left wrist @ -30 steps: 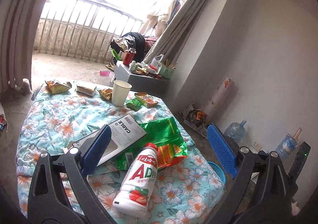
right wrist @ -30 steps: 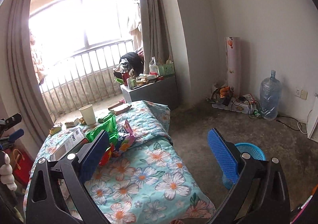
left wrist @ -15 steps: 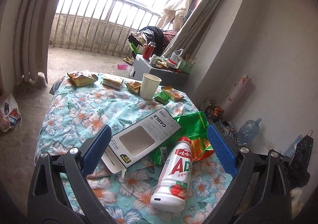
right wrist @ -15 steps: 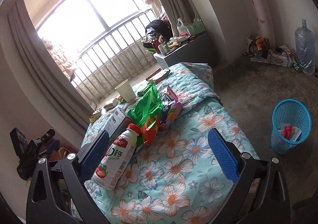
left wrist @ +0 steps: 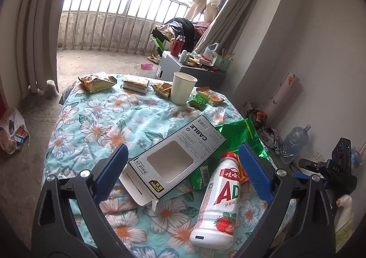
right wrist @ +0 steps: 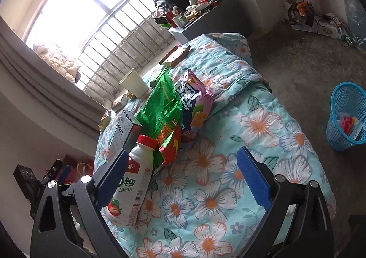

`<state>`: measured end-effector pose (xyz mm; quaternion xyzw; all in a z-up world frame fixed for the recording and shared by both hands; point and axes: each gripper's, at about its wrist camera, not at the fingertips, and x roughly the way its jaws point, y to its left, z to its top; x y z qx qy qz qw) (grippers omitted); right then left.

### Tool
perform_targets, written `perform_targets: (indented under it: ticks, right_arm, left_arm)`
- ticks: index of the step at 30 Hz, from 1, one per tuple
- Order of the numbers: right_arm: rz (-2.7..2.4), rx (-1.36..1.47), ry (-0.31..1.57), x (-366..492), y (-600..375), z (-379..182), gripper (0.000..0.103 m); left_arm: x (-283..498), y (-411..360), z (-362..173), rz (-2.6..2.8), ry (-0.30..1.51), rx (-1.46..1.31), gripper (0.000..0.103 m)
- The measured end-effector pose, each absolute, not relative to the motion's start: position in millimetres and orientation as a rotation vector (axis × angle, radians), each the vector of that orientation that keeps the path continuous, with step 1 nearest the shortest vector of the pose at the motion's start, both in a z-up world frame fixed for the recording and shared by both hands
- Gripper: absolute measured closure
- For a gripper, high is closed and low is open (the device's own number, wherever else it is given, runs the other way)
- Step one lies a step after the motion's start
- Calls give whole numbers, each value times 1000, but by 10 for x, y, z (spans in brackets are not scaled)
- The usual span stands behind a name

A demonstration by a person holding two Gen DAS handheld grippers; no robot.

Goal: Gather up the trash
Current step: 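Move both open grippers back over the bed toward the white CABLE box, then grasp the white CABLE box with the left gripper while the right gripper grasps the AD milk bottle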

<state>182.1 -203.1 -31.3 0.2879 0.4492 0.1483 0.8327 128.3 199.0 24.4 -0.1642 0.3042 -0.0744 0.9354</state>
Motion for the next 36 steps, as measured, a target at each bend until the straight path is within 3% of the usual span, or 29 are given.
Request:
perform_targets:
  ticks: [4, 18, 30, 36]
  right_arm:
    - [433, 694, 1062, 1843, -1819, -566, 19]
    - [604, 747, 1239, 1878, -806, -908, 20]
    - [586, 794, 1308, 1993, -475, -1041, 20]
    - [601, 863, 1365, 2092, -402, -1228, 20]
  left_arm:
    - [1273, 1992, 172, -158, 643, -325, 10]
    - [1228, 2106, -105, -241, 704, -346, 10]
    - [2259, 1930, -314, -422, 838, -143, 10]
    - [2525, 1948, -555, -549, 932, -205, 10]
